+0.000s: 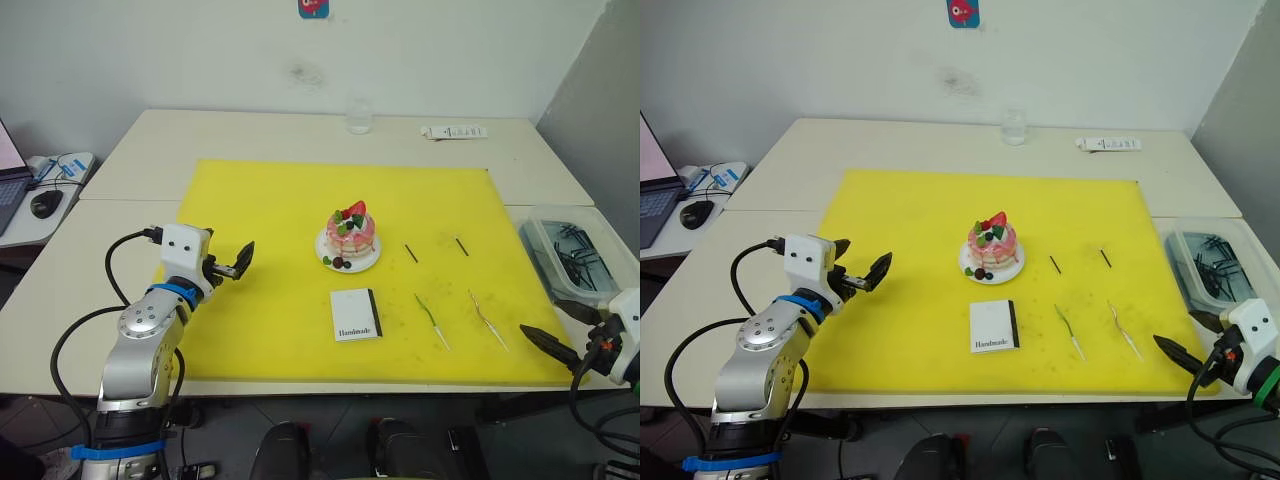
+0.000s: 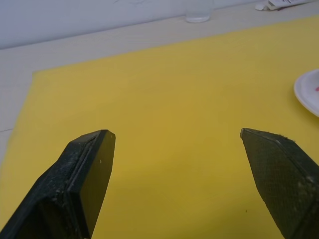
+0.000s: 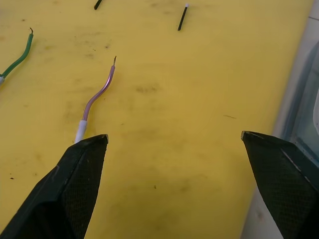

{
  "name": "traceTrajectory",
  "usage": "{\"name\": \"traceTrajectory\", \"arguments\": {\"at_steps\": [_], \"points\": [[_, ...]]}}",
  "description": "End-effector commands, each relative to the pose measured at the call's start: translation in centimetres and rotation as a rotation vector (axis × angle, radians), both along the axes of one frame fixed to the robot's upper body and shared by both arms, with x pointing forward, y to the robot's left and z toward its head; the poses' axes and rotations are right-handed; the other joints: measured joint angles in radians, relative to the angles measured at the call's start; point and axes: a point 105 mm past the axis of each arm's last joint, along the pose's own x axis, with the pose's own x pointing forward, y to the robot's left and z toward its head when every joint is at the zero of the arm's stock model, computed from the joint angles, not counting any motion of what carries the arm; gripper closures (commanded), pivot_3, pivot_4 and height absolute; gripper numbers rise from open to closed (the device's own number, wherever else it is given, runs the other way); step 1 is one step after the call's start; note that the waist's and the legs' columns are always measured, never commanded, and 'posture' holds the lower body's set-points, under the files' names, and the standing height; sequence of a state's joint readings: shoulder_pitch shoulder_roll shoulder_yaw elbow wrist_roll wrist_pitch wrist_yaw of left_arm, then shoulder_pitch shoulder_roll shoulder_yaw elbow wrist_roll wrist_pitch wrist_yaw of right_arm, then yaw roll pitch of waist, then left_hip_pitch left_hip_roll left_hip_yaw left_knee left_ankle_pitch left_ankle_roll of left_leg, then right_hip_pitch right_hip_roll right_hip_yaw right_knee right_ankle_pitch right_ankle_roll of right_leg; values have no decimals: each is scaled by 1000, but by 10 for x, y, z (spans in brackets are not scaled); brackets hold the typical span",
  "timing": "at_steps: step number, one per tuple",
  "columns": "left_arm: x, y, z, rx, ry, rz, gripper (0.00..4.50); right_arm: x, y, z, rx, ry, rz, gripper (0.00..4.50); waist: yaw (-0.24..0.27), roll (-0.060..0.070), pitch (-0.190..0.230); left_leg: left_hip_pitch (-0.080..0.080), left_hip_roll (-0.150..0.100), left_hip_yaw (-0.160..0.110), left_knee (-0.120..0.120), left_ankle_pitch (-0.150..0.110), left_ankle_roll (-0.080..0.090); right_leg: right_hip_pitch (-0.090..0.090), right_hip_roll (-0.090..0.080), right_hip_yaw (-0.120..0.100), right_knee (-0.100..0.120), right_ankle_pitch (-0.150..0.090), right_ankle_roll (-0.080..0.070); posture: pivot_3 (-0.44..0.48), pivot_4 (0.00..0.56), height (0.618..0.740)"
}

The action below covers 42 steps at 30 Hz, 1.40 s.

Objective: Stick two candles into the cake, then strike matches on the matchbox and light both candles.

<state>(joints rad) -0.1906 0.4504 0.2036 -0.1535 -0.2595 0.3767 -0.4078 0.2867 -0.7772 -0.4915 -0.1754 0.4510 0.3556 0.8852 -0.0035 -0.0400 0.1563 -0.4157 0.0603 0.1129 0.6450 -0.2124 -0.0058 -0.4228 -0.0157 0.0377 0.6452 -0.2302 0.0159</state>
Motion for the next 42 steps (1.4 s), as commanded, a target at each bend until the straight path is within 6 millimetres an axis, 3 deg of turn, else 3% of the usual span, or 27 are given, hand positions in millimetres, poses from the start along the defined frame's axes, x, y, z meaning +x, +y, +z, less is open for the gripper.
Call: {"name": "traceTrajectory", "arguments": {"at_steps": [1,5,10,16,21,30,34,39,42], "points": [[-9,-11,25,-25,-29,-110,44,4,2,17,-32,-62,31,0,-1,0,0,0,0,0,0,0,0,0,0,0,0,0,0,0,150,740],[-34,-32,44,-216,77,-329,44,12,13,23,-57,-57,98,0,-5,0,1,0,0,1,0,0,0,-1,0,0,0,0,0,0,150,740],[-61,-51,48,-459,361,-526,44,15,36,27,-61,-38,204,0,-5,0,1,0,1,-2,0,0,0,-1,0,-1,1,-1,-1,0,150,740],[-95,-80,41,-698,743,-740,44,23,87,40,-70,-43,404,0,-8,-1,2,0,1,-3,0,0,0,-1,0,-1,2,-1,-2,0,150,740],[-97,-91,28,-730,916,-766,44,23,122,48,-71,-66,546,0,-3,-2,3,0,0,-3,0,0,0,-1,0,-1,1,-2,-2,0,150,740],[-86,-74,31,-751,939,-724,44,28,122,56,-44,-75,502,0,0,-6,5,-1,-1,-1,0,0,0,-1,-2,-2,0,-2,-3,0,150,740],[-100,-88,51,-693,891,-881,44,23,101,53,-71,-9,426,0,3,-6,6,-1,-1,-2,0,0,-1,-2,-3,-1,0,-3,-4,0,150,740],[-142,-114,76,-459,789,-1164,44,7,75,49,-41,121,276,0,5,-7,6,-3,-1,-2,0,-1,-2,-2,-4,-1,-1,-3,-5,0,150,740],[-148,-128,67,-192,614,-1217,44,-8,69,36,-36,155,220,0,5,-6,6,-2,-2,-2,-2,-1,-2,-2,-4,-1,-1,-5,-4,0,150,740]]}}
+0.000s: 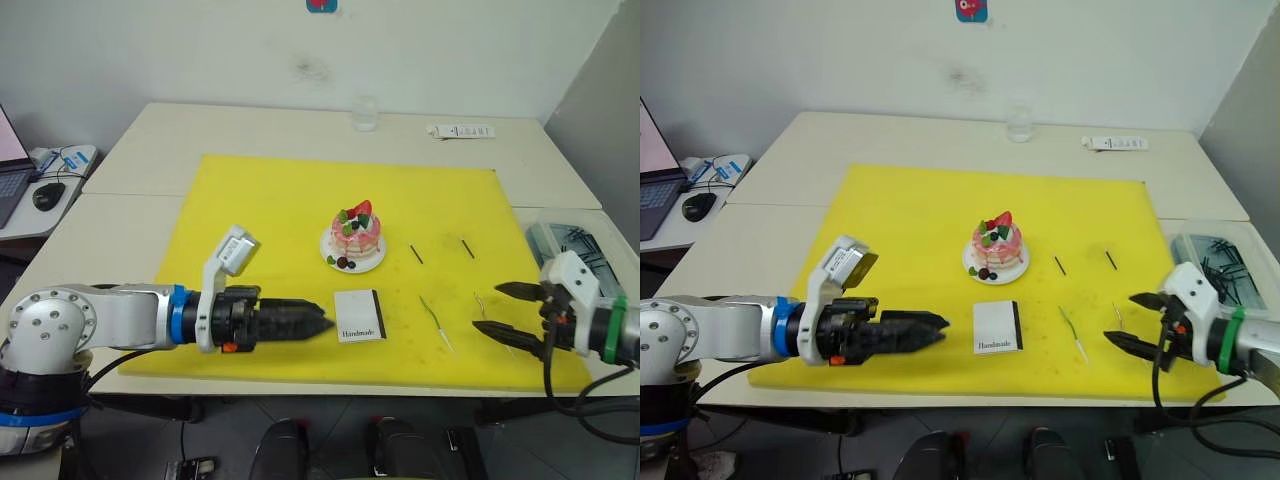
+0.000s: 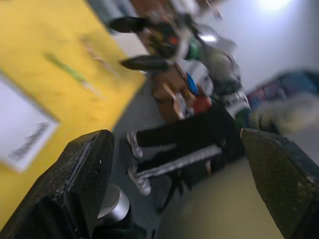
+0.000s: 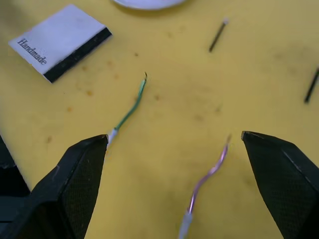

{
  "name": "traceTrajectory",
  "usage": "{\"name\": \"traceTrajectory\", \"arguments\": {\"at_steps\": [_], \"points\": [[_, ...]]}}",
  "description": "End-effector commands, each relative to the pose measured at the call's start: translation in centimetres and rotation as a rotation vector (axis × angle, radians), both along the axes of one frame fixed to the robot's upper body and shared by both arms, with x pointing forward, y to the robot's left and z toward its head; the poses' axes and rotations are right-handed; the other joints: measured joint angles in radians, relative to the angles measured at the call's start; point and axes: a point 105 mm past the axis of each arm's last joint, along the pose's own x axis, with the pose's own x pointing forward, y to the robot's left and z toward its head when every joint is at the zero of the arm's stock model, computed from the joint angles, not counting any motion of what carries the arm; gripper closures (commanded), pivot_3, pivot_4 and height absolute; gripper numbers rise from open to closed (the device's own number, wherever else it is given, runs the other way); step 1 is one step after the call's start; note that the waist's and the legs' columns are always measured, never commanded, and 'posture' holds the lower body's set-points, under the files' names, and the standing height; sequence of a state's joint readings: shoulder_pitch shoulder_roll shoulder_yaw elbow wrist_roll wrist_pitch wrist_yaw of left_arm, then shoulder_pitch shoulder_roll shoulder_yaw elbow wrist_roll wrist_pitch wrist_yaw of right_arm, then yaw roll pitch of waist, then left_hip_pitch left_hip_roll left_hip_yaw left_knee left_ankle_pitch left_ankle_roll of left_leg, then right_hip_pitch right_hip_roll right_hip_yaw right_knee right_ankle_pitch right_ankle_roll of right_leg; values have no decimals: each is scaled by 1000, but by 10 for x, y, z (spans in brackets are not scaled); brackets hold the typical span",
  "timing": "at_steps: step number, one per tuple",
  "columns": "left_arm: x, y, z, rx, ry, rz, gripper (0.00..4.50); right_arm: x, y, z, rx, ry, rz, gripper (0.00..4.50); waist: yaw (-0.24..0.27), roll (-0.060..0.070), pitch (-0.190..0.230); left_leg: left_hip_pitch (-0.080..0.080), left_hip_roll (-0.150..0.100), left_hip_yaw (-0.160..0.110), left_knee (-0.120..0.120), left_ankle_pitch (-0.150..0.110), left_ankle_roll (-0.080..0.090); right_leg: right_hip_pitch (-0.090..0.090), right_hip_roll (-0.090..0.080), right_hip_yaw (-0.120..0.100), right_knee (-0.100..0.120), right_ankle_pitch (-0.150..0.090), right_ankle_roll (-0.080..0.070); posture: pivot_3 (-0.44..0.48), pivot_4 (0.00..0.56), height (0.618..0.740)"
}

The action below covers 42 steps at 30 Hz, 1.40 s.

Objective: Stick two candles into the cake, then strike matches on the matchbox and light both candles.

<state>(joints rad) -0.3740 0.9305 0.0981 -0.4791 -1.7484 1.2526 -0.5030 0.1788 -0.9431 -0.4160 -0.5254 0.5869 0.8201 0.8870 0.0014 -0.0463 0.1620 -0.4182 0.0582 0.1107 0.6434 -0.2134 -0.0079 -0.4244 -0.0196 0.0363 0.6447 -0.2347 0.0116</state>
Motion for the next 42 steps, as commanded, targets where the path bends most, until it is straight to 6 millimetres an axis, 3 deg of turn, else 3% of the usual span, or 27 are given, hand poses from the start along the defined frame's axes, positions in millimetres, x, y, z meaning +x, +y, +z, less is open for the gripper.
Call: {"name": "traceTrajectory", "arguments": {"at_steps": [1,4,10,15,25,28,31,42], "points": [[-5,-10,-3,58,-284,-75,44,-11,-1,0,-8,-18,-31,0,-1,0,0,1,0,-1,0,0,0,1,1,0,0,-1,0,0,150,740],[6,-14,-14,86,-570,-81,44,-17,-4,-12,-26,-28,-77,0,-4,2,-1,2,1,-1,0,0,-1,1,2,0,1,-1,0,0,150,740],[15,-19,-27,68,-798,-76,44,-21,-12,-23,-55,-61,-148,0,-4,1,-1,1,-1,-1,2,-1,-2,2,0,1,-1,-1,0,0,150,740],[25,-26,-30,19,-794,18,44,-22,-11,-34,-35,-81,-199,0,-4,1,-1,1,0,-2,1,0,0,2,0,0,0,-1,0,0,150,740],[21,-36,-32,-27,-805,34,44,-24,-8,-43,-1,-125,-284,0,-4,2,-1,1,1,-2,1,0,0,2,2,0,1,-2,1,0,150,740],[16,-39,-33,-40,-802,23,0,-27,-3,-46,13,-126,-293,620,-4,2,-1,1,1,-2,1,0,0,2,1,0,1,-1,1,0,150,740],[14,-39,-33,-44,-799,21,0,-30,-1,-48,7,-114,-291,1603,-5,2,-1,1,1,-2,1,-1,0,2,1,0,1,-1,1,0,150,740],[14,-41,-32,-55,-789,37,0,-35,-4,-51,13,-118,-344,1603,-4,2,-1,1,1,-2,1,-1,0,2,1,0,1,-1,1,0,150,740]]}}
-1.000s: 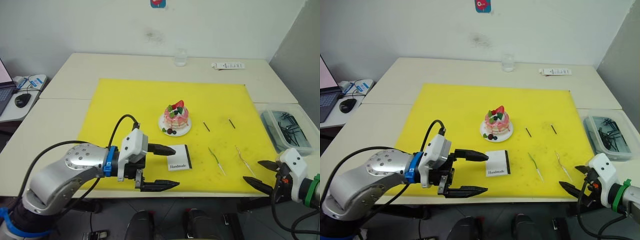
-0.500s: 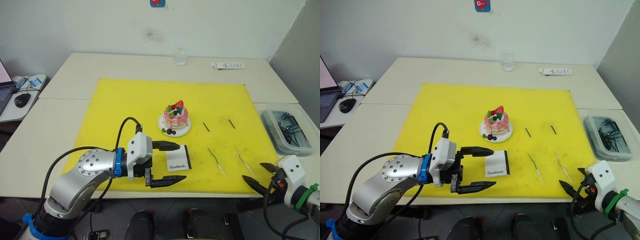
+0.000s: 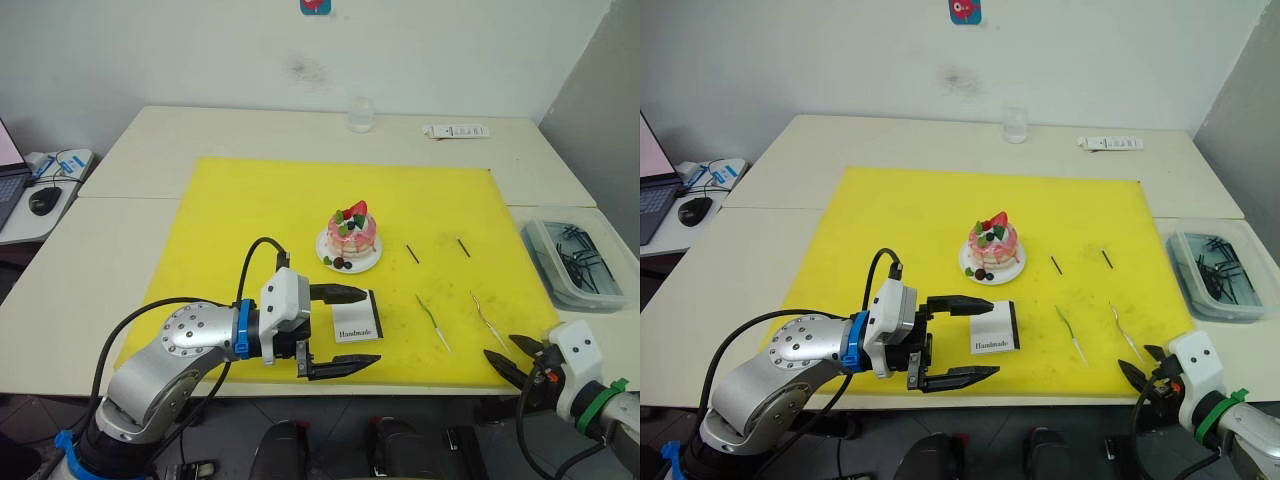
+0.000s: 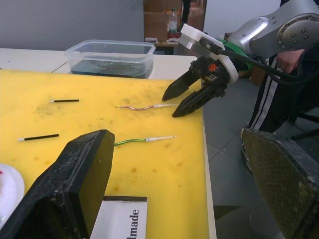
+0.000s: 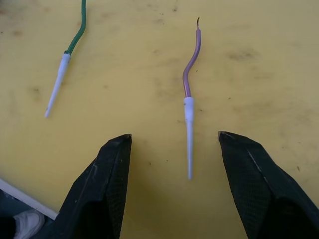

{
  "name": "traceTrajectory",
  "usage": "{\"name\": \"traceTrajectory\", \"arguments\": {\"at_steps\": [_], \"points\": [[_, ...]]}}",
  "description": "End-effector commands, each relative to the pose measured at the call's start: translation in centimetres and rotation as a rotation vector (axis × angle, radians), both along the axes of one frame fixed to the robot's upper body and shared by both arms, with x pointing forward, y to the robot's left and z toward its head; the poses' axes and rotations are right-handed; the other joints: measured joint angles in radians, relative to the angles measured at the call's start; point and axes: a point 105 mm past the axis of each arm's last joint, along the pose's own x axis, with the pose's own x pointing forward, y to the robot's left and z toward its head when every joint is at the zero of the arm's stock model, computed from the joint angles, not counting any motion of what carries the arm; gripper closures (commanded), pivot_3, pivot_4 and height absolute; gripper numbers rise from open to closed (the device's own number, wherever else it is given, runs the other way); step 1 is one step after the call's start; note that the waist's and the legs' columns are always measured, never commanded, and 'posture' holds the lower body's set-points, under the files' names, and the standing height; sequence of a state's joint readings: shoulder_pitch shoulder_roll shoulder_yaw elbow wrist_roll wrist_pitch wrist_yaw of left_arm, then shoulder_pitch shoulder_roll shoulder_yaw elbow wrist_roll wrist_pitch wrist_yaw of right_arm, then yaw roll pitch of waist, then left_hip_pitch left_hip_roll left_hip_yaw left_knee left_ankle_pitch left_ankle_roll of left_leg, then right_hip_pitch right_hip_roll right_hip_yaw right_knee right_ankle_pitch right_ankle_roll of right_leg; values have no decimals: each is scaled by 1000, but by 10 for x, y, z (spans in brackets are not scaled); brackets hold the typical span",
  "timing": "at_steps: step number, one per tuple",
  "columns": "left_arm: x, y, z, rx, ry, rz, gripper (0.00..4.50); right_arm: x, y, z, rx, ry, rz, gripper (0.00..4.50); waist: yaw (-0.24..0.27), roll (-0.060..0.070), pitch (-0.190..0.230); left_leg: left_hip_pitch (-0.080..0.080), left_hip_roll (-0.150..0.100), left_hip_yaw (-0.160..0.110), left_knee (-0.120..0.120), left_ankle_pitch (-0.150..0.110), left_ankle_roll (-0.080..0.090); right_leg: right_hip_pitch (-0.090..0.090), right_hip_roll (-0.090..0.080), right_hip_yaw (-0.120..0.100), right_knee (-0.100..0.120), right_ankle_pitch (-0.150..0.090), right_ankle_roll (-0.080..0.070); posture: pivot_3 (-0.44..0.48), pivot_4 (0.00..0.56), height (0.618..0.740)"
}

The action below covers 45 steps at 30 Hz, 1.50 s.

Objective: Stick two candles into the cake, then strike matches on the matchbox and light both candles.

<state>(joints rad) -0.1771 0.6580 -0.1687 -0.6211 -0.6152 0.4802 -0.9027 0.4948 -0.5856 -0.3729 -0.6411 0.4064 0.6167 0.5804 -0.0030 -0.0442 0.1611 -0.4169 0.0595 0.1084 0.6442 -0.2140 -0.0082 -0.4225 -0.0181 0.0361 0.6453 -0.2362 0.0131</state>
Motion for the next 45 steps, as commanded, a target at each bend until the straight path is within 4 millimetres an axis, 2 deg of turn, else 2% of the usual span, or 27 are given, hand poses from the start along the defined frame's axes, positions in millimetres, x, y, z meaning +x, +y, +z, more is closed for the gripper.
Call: {"name": "traceTrajectory", "arguments": {"at_steps": [1,10,20,27,29,32,36,39,45], "points": [[-7,-5,7,-25,-26,-17,0,-3,-4,5,-20,-35,-11,1603,0,0,0,0,0,0,0,0,0,0,0,0,0,0,0,0,150,740],[-9,-5,7,-35,-23,-4,0,-11,-12,-4,-10,-23,-33,1603,0,0,0,0,0,0,0,0,0,0,0,0,0,0,0,0,150,740],[-10,-7,8,-44,-23,-5,0,-2,-9,-2,2,-47,-36,1603,0,0,0,0,0,0,0,0,0,0,0,0,0,0,0,0,150,740],[-10,-8,8,-46,-20,-3,0,-4,-13,-7,-20,-22,-48,4003,0,0,0,0,0,0,0,0,0,0,0,0,0,0,0,0,150,740],[-10,-8,8,-47,-18,-3,0,-5,-15,-9,-22,-20,-53,4466,0,0,0,0,0,0,0,0,0,0,0,0,0,0,0,0,150,740],[-10,-8,7,-48,-13,0,0,-5,-18,-9,-31,-31,-63,4466,0,0,0,0,0,0,0,0,0,0,0,0,0,0,0,0,150,740],[-9,-9,6,-61,1,13,0,3,-17,3,12,-104,-70,4466,0,0,0,0,0,0,0,0,0,0,0,0,0,0,0,0,150,740],[-2,-10,6,-110,64,61,0,12,-7,22,47,-197,-32,4466,0,0,0,0,0,0,0,0,0,0,0,0,0,0,0,0,150,740],[8,-11,7,-227,317,133,0,32,16,56,90,-337,58,4466,-2,0,0,1,0,-1,1,0,0,0,0,-1,1,0,0,0,150,740]]}}
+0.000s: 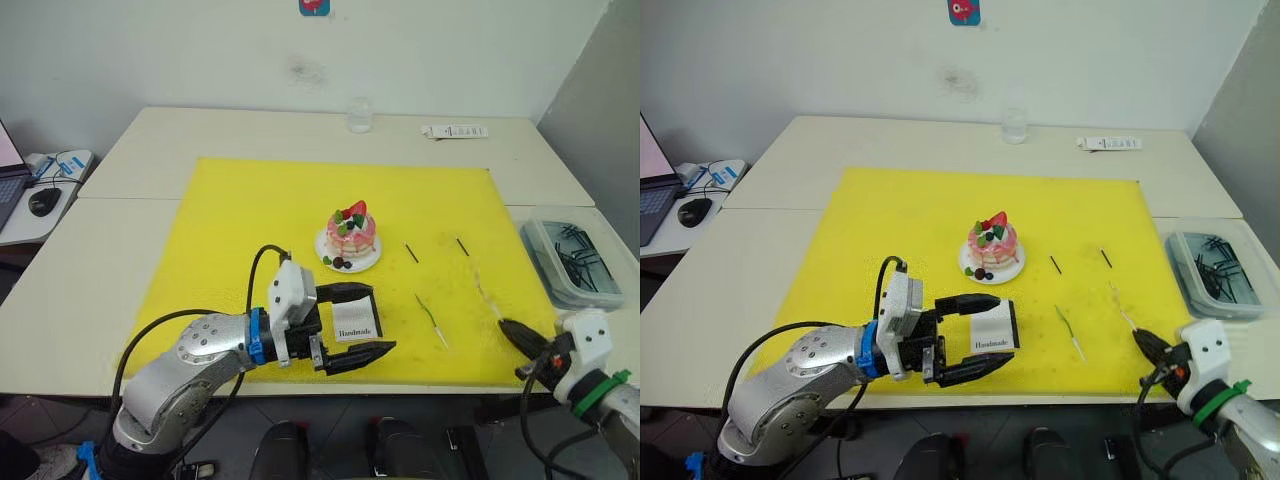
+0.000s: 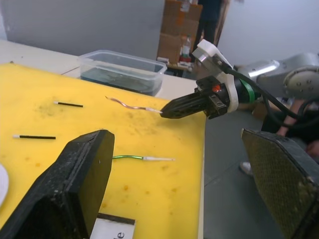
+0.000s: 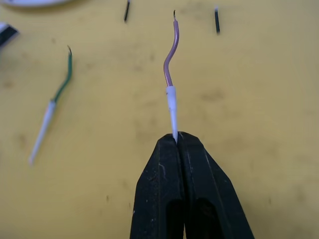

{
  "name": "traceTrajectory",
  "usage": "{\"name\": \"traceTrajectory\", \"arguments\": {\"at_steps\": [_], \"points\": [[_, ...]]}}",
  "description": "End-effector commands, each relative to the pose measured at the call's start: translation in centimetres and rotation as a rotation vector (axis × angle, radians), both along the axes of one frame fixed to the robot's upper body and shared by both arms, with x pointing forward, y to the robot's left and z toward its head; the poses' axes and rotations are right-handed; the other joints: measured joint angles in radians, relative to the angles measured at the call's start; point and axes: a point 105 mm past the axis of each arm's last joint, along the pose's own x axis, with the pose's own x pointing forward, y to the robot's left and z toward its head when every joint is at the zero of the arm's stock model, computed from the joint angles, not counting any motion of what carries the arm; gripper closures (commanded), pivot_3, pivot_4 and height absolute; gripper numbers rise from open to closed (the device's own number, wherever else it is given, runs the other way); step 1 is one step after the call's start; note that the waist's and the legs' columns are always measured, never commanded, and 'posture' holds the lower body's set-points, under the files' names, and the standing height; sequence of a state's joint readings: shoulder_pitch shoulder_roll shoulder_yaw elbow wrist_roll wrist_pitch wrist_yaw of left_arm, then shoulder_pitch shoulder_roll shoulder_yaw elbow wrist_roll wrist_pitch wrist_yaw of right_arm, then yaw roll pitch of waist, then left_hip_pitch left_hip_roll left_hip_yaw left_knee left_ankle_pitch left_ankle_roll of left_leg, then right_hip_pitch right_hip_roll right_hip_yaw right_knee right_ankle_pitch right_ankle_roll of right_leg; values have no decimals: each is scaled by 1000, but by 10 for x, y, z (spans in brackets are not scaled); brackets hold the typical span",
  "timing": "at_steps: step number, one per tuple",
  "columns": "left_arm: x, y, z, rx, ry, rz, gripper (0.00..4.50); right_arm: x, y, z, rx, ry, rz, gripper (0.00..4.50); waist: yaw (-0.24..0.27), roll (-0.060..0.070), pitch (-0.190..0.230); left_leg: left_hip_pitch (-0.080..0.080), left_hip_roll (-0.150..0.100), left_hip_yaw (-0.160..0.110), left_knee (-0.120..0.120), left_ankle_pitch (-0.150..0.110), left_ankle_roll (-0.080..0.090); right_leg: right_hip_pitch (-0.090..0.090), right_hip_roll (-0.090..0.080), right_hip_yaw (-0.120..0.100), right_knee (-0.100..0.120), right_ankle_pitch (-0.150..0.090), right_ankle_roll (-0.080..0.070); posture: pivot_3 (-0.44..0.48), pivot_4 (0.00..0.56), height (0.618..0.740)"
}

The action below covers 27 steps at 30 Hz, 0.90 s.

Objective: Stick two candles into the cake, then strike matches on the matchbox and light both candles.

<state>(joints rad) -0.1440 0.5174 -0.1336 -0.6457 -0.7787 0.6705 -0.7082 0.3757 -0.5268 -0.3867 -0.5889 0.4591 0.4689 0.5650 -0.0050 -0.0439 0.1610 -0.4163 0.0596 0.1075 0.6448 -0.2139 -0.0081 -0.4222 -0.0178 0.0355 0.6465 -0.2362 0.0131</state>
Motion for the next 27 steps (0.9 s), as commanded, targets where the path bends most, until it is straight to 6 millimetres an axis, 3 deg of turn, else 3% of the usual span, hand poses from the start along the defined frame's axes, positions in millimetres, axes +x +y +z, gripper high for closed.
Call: {"name": "traceTrajectory", "arguments": {"at_steps": [1,4,9,27], "points": [[6,1,8,-90,125,27,0,8,16,29,-8,-126,75,4466,0,0,0,0,0,0,0,0,0,0,0,0,0,0,0,0,150,740],[19,2,15,-176,201,82,183,14,31,44,-13,-189,140,4499,0,0,0,0,0,0,0,0,0,0,1,0,0,0,0,0,150,740],[30,-7,23,-241,257,111,1523,23,47,62,-11,-264,212,4500,0,0,0,0,-1,-1,0,0,0,1,6,1,0,0,1,0,150,740],[60,-55,38,-411,251,164,1523,35,97,100,-34,-396,416,4500,0,-1,0,-1,0,-1,1,0,0,1,10,3,0,1,2,0,150,740]]}}
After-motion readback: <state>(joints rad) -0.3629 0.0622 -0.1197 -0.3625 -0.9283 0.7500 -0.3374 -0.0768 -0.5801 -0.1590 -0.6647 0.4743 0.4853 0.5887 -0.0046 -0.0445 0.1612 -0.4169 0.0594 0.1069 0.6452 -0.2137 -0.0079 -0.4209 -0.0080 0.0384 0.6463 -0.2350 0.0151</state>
